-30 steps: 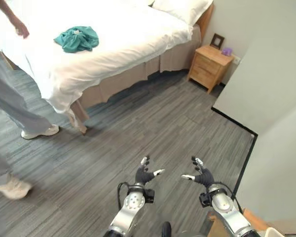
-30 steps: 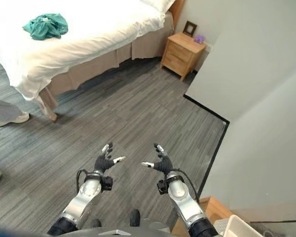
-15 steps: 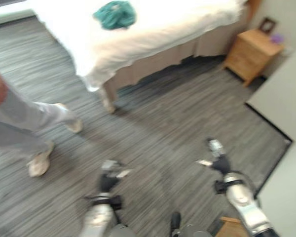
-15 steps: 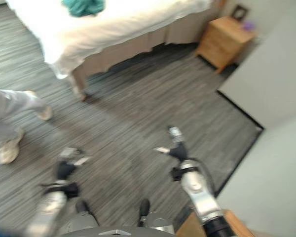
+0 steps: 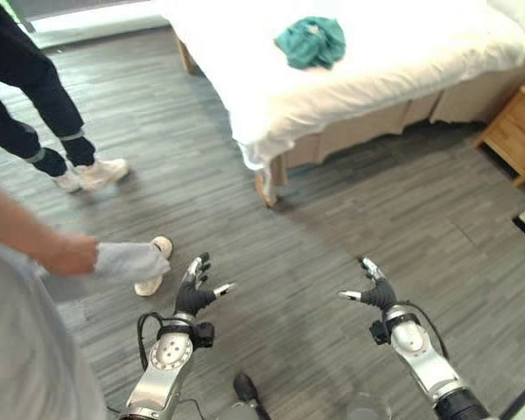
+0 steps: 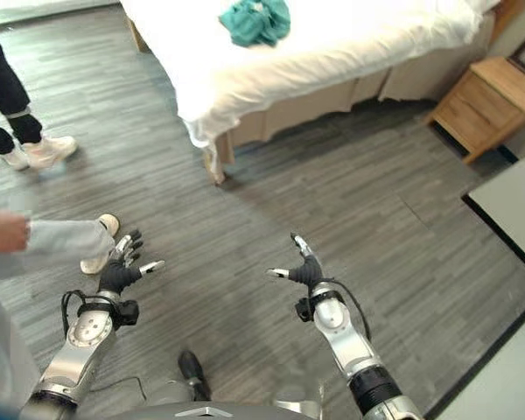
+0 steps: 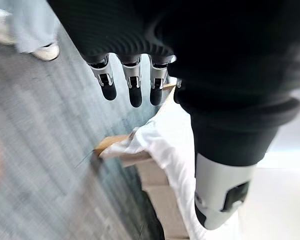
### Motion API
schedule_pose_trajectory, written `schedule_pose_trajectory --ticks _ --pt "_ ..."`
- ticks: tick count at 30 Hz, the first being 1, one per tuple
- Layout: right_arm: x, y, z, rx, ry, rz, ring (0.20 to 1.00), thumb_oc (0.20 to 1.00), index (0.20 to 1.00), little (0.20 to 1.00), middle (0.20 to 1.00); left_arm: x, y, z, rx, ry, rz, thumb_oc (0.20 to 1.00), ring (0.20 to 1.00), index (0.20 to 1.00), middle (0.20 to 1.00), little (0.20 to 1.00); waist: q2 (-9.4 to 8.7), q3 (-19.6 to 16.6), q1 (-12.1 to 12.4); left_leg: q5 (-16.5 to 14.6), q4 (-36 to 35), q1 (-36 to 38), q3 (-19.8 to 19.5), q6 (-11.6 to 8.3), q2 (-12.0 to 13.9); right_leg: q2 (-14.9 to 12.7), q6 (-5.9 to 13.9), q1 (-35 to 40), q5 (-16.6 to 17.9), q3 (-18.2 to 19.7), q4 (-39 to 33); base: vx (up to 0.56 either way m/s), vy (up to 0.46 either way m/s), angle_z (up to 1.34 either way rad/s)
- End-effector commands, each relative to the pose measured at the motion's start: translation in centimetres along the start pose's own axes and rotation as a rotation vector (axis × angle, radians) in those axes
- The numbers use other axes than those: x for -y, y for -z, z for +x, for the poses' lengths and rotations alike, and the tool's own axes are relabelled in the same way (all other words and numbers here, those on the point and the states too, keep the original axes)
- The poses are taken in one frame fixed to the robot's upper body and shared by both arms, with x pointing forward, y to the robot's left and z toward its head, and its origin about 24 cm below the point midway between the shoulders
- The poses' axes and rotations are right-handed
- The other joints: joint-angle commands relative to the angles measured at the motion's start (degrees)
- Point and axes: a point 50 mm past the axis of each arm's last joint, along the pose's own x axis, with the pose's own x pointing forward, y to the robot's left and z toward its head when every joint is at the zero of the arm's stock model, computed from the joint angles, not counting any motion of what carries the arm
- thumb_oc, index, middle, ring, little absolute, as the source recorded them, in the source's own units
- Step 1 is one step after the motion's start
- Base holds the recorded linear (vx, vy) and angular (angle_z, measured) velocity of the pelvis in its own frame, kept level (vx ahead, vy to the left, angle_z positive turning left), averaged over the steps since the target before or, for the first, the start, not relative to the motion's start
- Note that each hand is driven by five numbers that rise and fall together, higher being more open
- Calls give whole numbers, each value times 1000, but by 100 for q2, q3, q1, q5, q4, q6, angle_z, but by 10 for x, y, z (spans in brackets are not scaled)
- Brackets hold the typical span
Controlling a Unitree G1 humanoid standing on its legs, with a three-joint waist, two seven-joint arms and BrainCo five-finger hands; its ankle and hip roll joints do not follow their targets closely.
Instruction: Pick up bed clothes into laundry basket.
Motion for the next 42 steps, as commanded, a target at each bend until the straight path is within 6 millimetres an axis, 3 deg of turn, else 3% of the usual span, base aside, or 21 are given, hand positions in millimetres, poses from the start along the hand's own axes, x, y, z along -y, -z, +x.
schedule_pose_trajectory --ticks 1,5,7,9,11,13,16,19,20,21,22,25,26,28,29,30,33,35,37,40,42 --pt "2 -24 22 82 33 25 1000 1000 1000 1000 1000 -14 -13 3 72 17 112 1000 1000 1000 1000 1000 -32 178 -122 -115 -227 96 -223 -414 130 868 -74 -79 -437 48 -670 311 145 56" --pt "2 -23 26 70 35 16 1000 1000 1000 1000 1000 -15 -11 4 64 30 140 1000 1000 1000 1000 1000 -31 174 -216 -378 -227 337 -329 -469 48 1230 -140 -266 -581 -128 -1644 278 19 40" --pt "2 -23 30 63 31 2 1000 1000 1000 1000 1000 -14 -8 5 49 43 161 1000 1000 1000 1000 1000 -71 169 -303 -416 -227 424 -314 -518 -11 1353 -116 -356 -210 -246 -2555 279 -64 26" --pt "4 -25 34 61 40 -13 1000 1000 1000 1000 1000 -16 -6 7 43 39 190 1000 1000 1000 1000 1000 -106 165 -344 -577 -227 592 -340 -582 -54 1274 65 -578 227 -377 -3026 337 -53 26" --pt "6 -26 37 57 50 -33 1000 1000 1000 1000 1000 -17 -4 8 34 37 209 1000 1000 1000 1000 1000 -85 128 -338 -811 -227 802 -350 -613 -43 1274 218 -582 352 -619 -3298 405 -39 28" --pt "11 -28 40 64 59 -73 1000 1000 1000 1000 1000 -15 -7 10 54 43 220 1000 1000 1000 1000 1000 -192 8 -330 -988 -227 1047 -241 -591 -193 1259 110 -416 334 -1088 -3405 388 -57 12" --pt "16 -32 42 79 60 -92 1000 1000 1000 1000 1000 -9 -12 16 73 34 203 1000 1000 1000 1000 1000 -105 -68 -438 -1192 -227 1315 -259 -584 -271 1279 22 -317 352 -1146 -3394 372 -53 -14" --pt "21 -35 44 94 64 -109 1000 1000 1000 1000 1000 -6 -15 18 90 24 191 1000 1000 1000 1000 1000 29 -100 -495 -1132 -227 1465 -183 -674 -252 1350 -66 -242 273 -1192 -3392 278 -73 -2" --pt "24 -39 44 112 69 -113 1000 1000 1000 1000 1000 -6 -18 20 102 14 178 1000 1000 1000 1000 1000 62 -86 -531 -1050 242 1419 -100 -831 -144 1418 -175 -166 166 -1171 -3403 330 -250 -45" --pt "28 -46 45 146 74 -125 1000 1000 1000 1000 1000 -5 -21 21 113 6 154 1000 1000 1000 1000 1000 -4 -29 -520 -829 1408 995 -16 -1085 180 1499 -359 68 -26 -1112 -3452 227 -240 -25" --pt "28 -47 45 147 74 -124 1000 1000 1000 1000 1000 -5 -21 21 114 6 153 1000 1000 1000 1000 1000 2 -22 -515 -867 1525 943 -24 -1118 237 1527 -385 65 -45 -1114 -3451 249 -248 -19" --pt "38 -59 47 196 104 -152 1000 1000 1000 1000 1000 -4 -26 22 138 -2 136 1000 1000 1000 1000 1000 -98 125 -346 -344 3266 193 -145 -1418 751 1716 -683 470 -487 -993 -3479 162 -198 -43" --pt "40 -62 48 208 110 -159 1000 1000 1000 1000 1000 -4 -28 22 145 -5 128 1000 1000 1000 1000 1000 -97 175 -315 -425 3507 -85 -156 -1415 947 1742 -714 542 -582 -980 -3479 104 -85 -77" --pt "39 -72 51 239 94 -185 1000 1000 1000 1000 1000 -5 -22 20 122 -13 122 1000 1000 1000 1000 1000 -112 241 -245 -829 2911 -386 -129 -1168 951 1653 -611 653 -642 -814 -3479 152 98 -83" --pt "39 -72 51 240 93 -185 1000 1000 1000 1000 1000 -5 -22 19 122 -14 121 1000 1000 1000 1000 1000 -128 239 -233 -821 2859 -352 -96 -1148 914 1626 -598 649 -633 -793 -3479 219 319 -82" --pt "36 -80 53 268 69 -192 1000 1000 1000 1000 1000 -8 -19 18 112 -25 118 1000 1000 1000 1000 1000 -28 287 -117 -335 1552 -541 -183 -1031 749 1581 -510 650 -594 -567 -3479 226 326 -85" --pt "37 -80 54 267 70 -191 1000 1000 1000 1000 1000 -15 -17 16 103 -54 100 1000 1000 1000 1000 1000 198 379 148 828 -121 -934 -630 -1198 929 1638 -440 936 -853 -216 -3479 433 325 -93" --pt "42 -73 52 240 67 -213 1000 1000 1000 1000 1000 -19 -6 8 58 -62 95 1000 1000 1000 1000 1000 353 279 235 1025 -227 -1159 -594 -1322 1188 1627 -280 1404 -1094 -1 -3479 710 394 -74" --pt "42 -72 51 237 64 -219 1000 1000 1000 1000 1000 -22 -2 5 44 -71 99 1000 1000 1000 1000 1000 364 212 284 1111 -227 -1132 -588 -1328 1200 1612 -270 1445 -1102 120 -3479 431 282 -56" --pt "37 -78 50 261 34 -245 1000 1000 1000 1000 1000 -26 1 4 22 -69 124 1000 1000 1000 1000 1000 154 87 283 981 -227 -849 -562 -1139 955 1487 -284 1663 -1030 337 -3382 425 233 -52" --pt "33 -87 50 296 25 -242 1000 1000 1000 1000 1000 -26 -4 6 40 -58 139 1000 1000 1000 1000 1000 7 42 343 798 -227 -535 -379 -891 749 1312 -173 1528 -1073 416 -2608 373 216 -1"
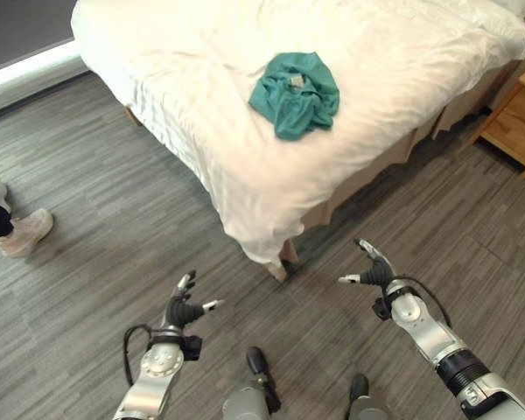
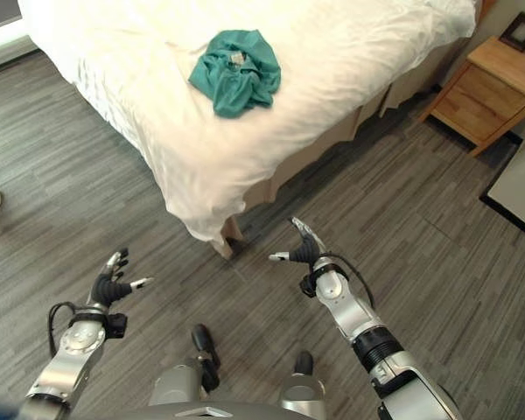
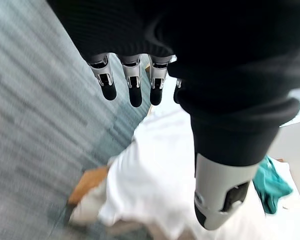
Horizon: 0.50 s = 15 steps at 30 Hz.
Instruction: Pick up bed clothes into laundry basket.
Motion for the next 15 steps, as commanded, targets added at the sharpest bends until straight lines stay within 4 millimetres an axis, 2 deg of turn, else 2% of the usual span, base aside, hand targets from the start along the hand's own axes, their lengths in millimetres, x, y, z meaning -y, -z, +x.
schedule_pose_trajectory --ticks 1,2,3,4,7,8,9,10,11,12,13,14,15 --pt "22 -49 24 185 64 -31 1000 1000 1000 1000 1000 -3 -39 7 178 30 19 1000 1000 1000 1000 1000 -373 50 170 469 -363 238 -230 -405 593 -98 474 -116 -290 18 1128 420 305 -44" --pt "23 -60 28 220 71 -37 1000 1000 1000 1000 1000 -7 -41 7 188 25 40 1000 1000 1000 1000 1000 -414 187 121 310 -363 474 -184 -215 446 -204 496 -614 218 109 2285 306 258 -28" --pt "23 -60 29 221 71 -37 1000 1000 1000 1000 1000 -7 -41 7 188 24 40 1000 1000 1000 1000 1000 -428 182 133 306 -363 468 -166 -208 432 -224 502 -656 198 137 2335 230 265 -16" --pt "24 -66 31 237 77 -36 1000 1000 1000 1000 1000 -9 -43 8 193 19 44 1000 1000 1000 1000 1000 -413 214 126 241 -363 514 -189 -150 406 -172 470 -949 184 166 2821 129 110 21" --pt "29 -68 35 240 113 -37 1000 1000 1000 1000 1000 -11 -49 10 219 21 54 1000 1000 1000 1000 1000 -438 176 63 -28 -363 725 -145 -104 305 -160 458 -1242 139 -112 3021 303 116 37" --pt "31 -69 36 240 121 -37 1000 1000 1000 1000 1000 -11 -52 11 229 23 48 1000 1000 1000 1000 1000 -438 166 17 -91 -363 781 -176 -107 257 -101 414 -1325 75 -176 2872 460 24 21" --pt "36 -69 38 239 138 -40 1000 1000 1000 1000 1000 -11 -61 15 263 26 36 1000 1000 1000 1000 1000 -435 143 -59 -234 -363 886 -275 -156 175 90 309 -1520 -100 -299 2175 365 1 28" --pt "36 -69 38 239 138 -40 1000 1000 1000 1000 1000 -11 -61 15 263 26 35 1000 1000 1000 1000 1000 -426 147 -71 -237 -363 887 -289 -161 186 101 306 -1498 -94 -319 2150 371 -44 33" --pt "38 -69 39 237 145 -38 1000 1000 1000 1000 1000 -10 -65 15 278 31 24 1000 1000 1000 1000 1000 -443 119 -124 -305 -363 935 -323 -195 155 184 285 -1494 -83 -368 1582 249 -50 43" --pt "39 -69 40 233 148 -38 1000 1000 1000 1000 1000 -9 -68 17 286 34 22 1000 1000 1000 1000 1000 -475 96 -170 -386 -363 1000 -368 -231 103 286 284 -1575 -25 -379 1094 408 -64 35" --pt "40 -68 40 228 156 -35 1000 1000 1000 1000 1000 -7 -69 19 289 36 18 1000 1000 1000 1000 1000 -489 73 -235 -526 -363 1115 -440 -266 63 383 320 -1664 182 -402 587 578 -60 40" --pt "41 -67 40 219 168 -29 1000 1000 1000 1000 1000 -7 -67 20 278 35 21 1000 1000 1000 1000 1000 -519 3 -267 -759 -363 1318 -482 -305 3 336 466 -1815 422 -539 164 398 -53 56" --pt "41 -67 40 219 168 -30 1000 1000 1000 1000 1000 -6 -67 19 278 35 21 1000 1000 1000 1000 1000 -535 16 -280 -698 -363 1288 -426 -289 -7 323 431 -1819 521 -614 123 421 -31 51"
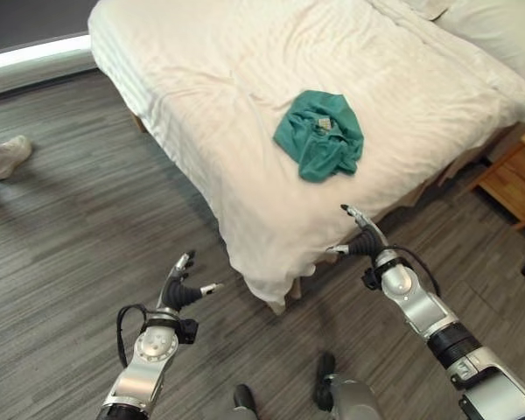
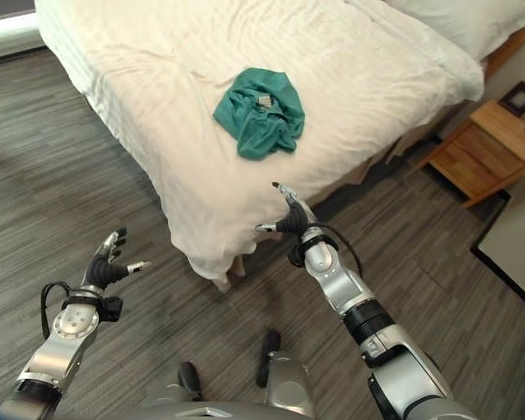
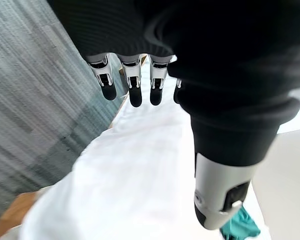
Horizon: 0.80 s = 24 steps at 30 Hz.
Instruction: Pick up bed clothes into laundry basket.
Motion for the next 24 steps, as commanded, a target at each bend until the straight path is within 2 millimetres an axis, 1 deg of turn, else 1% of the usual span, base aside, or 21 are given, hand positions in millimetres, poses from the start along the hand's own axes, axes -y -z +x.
schedule_pose_trajectory --ticks 1,2,4,5,6,7,8,9,10,11,12,13,14,15,16,17,18,19,21,22,24 --pt "23 -21 17 80 119 8 1000 1000 1000 1000 1000 -8 -27 6 139 -5 -6 1000 1000 1000 1000 1000 -127 -160 -55 -479 27 336 155 -898 168 18 286 372 104 -298 61 225 -41 36" --pt "28 -20 15 86 139 12 1000 1000 1000 1000 1000 -6 -28 4 150 3 -15 1000 1000 1000 1000 1000 -212 -211 -114 -533 27 490 232 -824 44 8 198 491 161 -447 -58 414 -29 15" --pt "28 -23 11 109 137 9 1000 1000 1000 1000 1000 5 -28 2 145 12 -59 1000 1000 1000 1000 1000 -183 -298 -167 -675 188 747 198 -811 -117 84 86 697 135 -383 -51 394 -49 5" --pt "31 -25 8 127 152 -5 1000 1000 1000 1000 1000 5 -28 1 145 1 -77 1000 1000 1000 1000 1000 -155 -275 -173 -768 904 588 194 -944 -67 60 -9 832 109 -459 -61 349 -78 -8" --pt "33 -28 7 147 163 -13 1000 1000 1000 1000 1000 6 -28 0 144 -7 -101 1000 1000 1000 1000 1000 -161 -221 -154 -699 1507 343 203 -1092 41 29 -87 969 70 -491 -70 320 -161 -3" --pt "41 -34 5 180 196 -46 1000 1000 1000 1000 1000 7 -30 -1 156 -14 -138 1000 1000 1000 1000 1000 -192 -114 -50 -476 2937 -281 181 -1382 462 52 -306 1265 -108 -627 -139 208 -122 8" --pt "41 -34 5 180 196 -46 1000 1000 1000 1000 1000 7 -30 -1 156 -14 -138 1000 1000 1000 1000 1000 -186 -116 -53 -485 2953 -292 176 -1384 471 58 -308 1263 -108 -630 -139 178 -137 9" --pt "47 -38 6 203 222 -81 1000 1000 1000 1000 1000 9 -33 0 172 -10 -145 1000 1000 1000 1000 1000 -207 -44 49 -267 3496 -601 91 -1530 576 75 -395 1407 -218 -639 -157 149 -77 -18" --pt "60 -50 6 265 270 -195 1000 1000 1000 1000 1000 10 -35 0 180 -20 -133 1000 1000 1000 1000 1000 -301 37 140 -259 3863 -1077 49 -1514 800 39 -402 1530 -345 -617 -157 148 -76 -24" --pt "60 -50 6 265 271 -196 1000 1000 1000 1000 1000 10 -35 0 181 -20 -133 1000 1000 1000 1000 1000 -289 35 140 -273 3887 -1094 44 -1514 813 49 -403 1525 -346 -618 -157 137 11 -27" --pt "63 -59 7 304 285 -233 1000 1000 1000 1000 1000 11 -35 -2 182 -20 -133 1000 1000 1000 1000 1000 -292 44 160 -344 3606 -1128 53 -1423 934 12 -357 1537 -368 -590 -157 99 131 -19" --pt "63 -70 10 345 287 -272 1000 1000 1000 1000 1000 12 -33 -3 178 -18 -136 1000 1000 1000 1000 1000 -294 25 180 -456 3112 -1081 77 -1323 959 -38 -286 1524 -379 -514 -157 165 217 -33" --pt "62 -78 12 377 281 -291 1000 1000 1000 1000 1000 12 -31 -3 168 -21 -140 1000 1000 1000 1000 1000 -280 6 208 -420 2686 -1036 9 -1279 926 -55 -239 1522 -396 -409 -157 207 287 -55" --pt "58 -88 15 413 267 -299 1000 1000 1000 1000 1000 11 -29 -4 159 -26 -140 1000 1000 1000 1000 1000 -214 -30 256 -147 1789 -940 -153 -1275 917 -27 -169 1525 -406 -290 -157 273 297 -67" --pt "53 -87 18 398 242 -301 1000 1000 1000 1000 1000 12 -23 -6 132 -21 -139 1000 1000 1000 1000 1000 -104 -98 274 -108 1189 -695 -307 -1234 899 31 -123 1540 -470 -198 -157 264 271 -78" --pt "53 -83 18 386 266 -314 1000 1000 1000 1000 1000 10 -22 -7 132 -32 -131 1000 1000 1000 1000 1000 -43 -119 273 192 787 -547 -290 -1239 925 28 -143 1582 -505 -289 -157 255 207 -79" --pt "47 -89 20 404 233 -326 1000 1000 1000 1000 1000 11 -15 -10 98 -27 -136 1000 1000 1000 1000 1000 -17 -147 242 234 400 -267 -271 -1253 912 47 -133 1590 -417 -262 -157 183 160 -73" --pt "43 -99 22 443 234 -321 1000 1000 1000 1000 1000 10 -10 -10 72 -30 -128 1000 1000 1000 1000 1000 -4 -154 251 277 183 -109 -200 -1244 903 75 -131 1611 -399 -264 -120 117 102 -53" --pt "41 -103 24 455 229 -326 1000 1000 1000 1000 1000 10 -5 -10 51 -27 -129 1000 1000 1000 1000 1000 -25 -187 247 335 51 -61 -168 -1216 834 61 -133 1578 -309 -236 -100 113 118 -22" --pt "35 -119 22 522 205 -346 1000 1000 1000 1000 1000 12 4 -13 10 5 -101 1000 1000 1000 1000 1000 -143 -273 227 188 27 49 -43 -1151 730 11 -70 1509 -206 -132 -91 192 180 30" --pt "29 -129 20 561 190 -342 1000 1000 1000 1000 1000 12 11 -16 -15 8 -93 1000 1000 1000 1000 1000 -199 -319 257 133 27 84 0 -1105 668 -52 -13 1525 -164 -62 -102 162 184 40"
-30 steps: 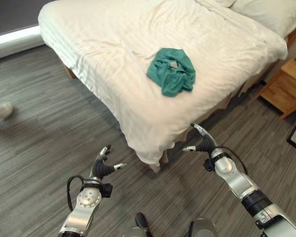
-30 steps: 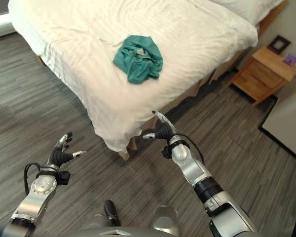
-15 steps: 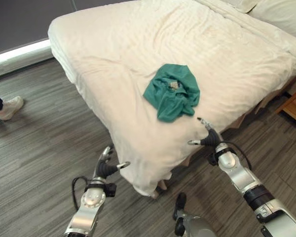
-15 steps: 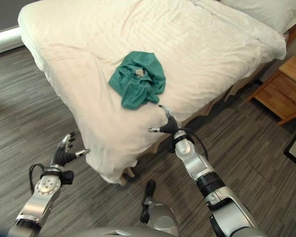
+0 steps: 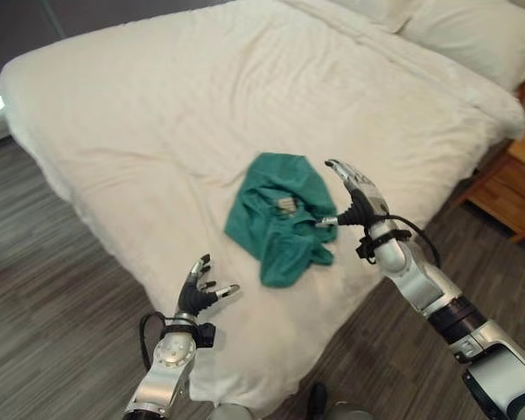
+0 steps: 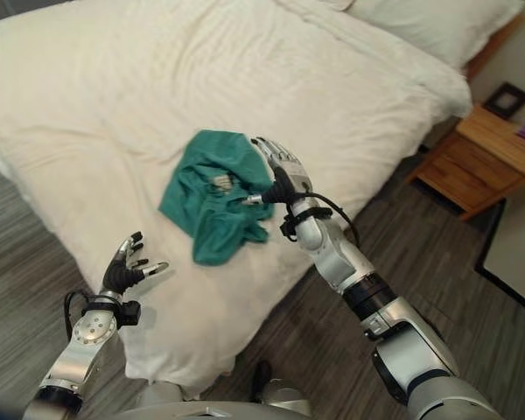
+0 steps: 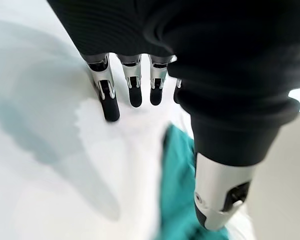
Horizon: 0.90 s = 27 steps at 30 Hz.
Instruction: Pick up bed clothes into laundry basket.
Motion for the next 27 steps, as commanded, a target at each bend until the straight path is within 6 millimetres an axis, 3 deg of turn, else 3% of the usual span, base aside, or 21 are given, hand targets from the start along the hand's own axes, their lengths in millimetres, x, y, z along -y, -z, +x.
schedule_pose_trajectory --ticks 1,5,13,17,19,27 --pt "15 -30 21 156 70 -43 1000 1000 1000 1000 1000 -17 -9 -2 50 -20 34 1000 1000 1000 1000 1000 -144 -64 225 -740 73 1033 268 -224 201 -345 388 -367 433 92 16 137 180 21" --pt "7 -41 27 215 35 -151 1000 1000 1000 1000 1000 -19 -1 -4 22 -15 31 1000 1000 1000 1000 1000 -239 -59 286 -831 73 1039 342 -144 79 -486 508 -383 536 135 26 114 128 16" --pt "-26 -30 33 156 -90 -239 1000 1000 1000 1000 1000 -13 -1 -2 21 19 15 1000 1000 1000 1000 1000 -313 14 427 -913 73 980 356 -76 -54 -672 615 -422 652 100 15 59 25 9" --pt "-45 -15 33 92 -184 -310 1000 1000 1000 1000 1000 -10 -4 2 32 43 19 1000 1000 1000 1000 1000 -304 121 530 -893 73 844 315 -73 -94 -752 653 -523 709 69 7 3 -5 4" --pt "-56 3 29 8 -241 -337 1000 1000 1000 1000 1000 -11 -6 5 38 46 27 1000 1000 1000 1000 1000 -254 192 582 -863 73 736 287 -70 -127 -802 668 -603 732 42 6 -41 -13 9" --pt "-76 37 12 -172 -337 -335 1000 1000 1000 1000 1000 -5 -27 25 110 61 51 1000 1000 1000 1000 1000 -51 559 573 -787 73 444 188 -48 -263 -952 714 -885 825 69 53 -80 5 13"
